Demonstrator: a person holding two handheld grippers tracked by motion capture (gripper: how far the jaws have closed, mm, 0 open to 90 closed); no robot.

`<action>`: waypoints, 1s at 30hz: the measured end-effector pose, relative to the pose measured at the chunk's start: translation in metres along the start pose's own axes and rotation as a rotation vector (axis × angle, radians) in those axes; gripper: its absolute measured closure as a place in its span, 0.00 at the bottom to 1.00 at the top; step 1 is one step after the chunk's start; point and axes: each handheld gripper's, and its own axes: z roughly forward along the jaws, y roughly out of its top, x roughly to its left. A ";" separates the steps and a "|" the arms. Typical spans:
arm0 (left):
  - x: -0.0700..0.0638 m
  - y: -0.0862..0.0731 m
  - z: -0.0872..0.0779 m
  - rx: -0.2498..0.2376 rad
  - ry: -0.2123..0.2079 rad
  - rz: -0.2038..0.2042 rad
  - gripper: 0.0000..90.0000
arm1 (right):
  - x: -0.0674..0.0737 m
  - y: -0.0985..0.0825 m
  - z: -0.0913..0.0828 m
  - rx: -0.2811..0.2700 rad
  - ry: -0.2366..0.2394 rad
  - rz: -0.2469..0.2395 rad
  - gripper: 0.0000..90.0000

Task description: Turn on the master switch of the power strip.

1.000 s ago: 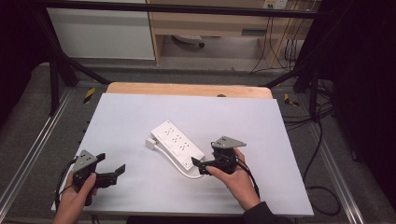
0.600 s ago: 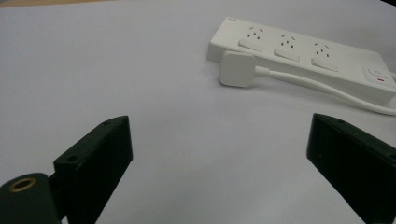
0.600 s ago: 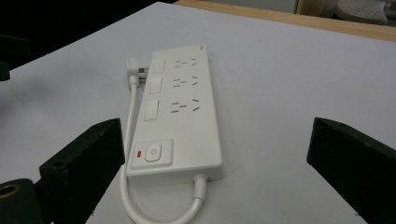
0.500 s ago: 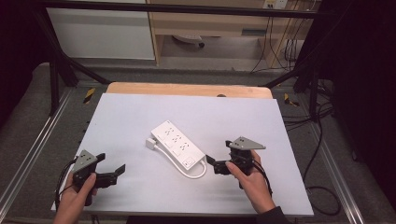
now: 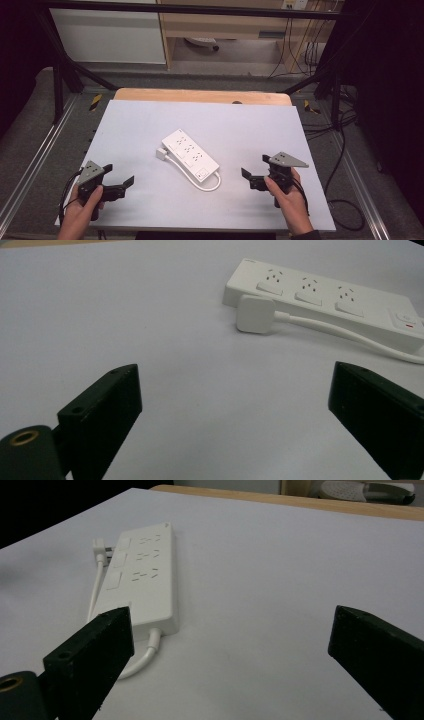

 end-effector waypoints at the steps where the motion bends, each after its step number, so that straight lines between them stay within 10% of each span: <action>1: 0.000 0.000 0.000 0.001 0.001 0.002 0.08 | -0.002 -0.001 -0.002 -0.002 -0.004 0.005 0.05; 17: 0.000 0.000 0.000 -0.001 -0.003 0.003 0.08 | -0.036 -0.021 -0.025 -0.022 -0.093 0.050 0.06; 30: 0.000 0.001 -0.001 -0.003 -0.005 0.006 0.08 | -0.049 -0.039 -0.023 0.077 -0.136 0.065 0.06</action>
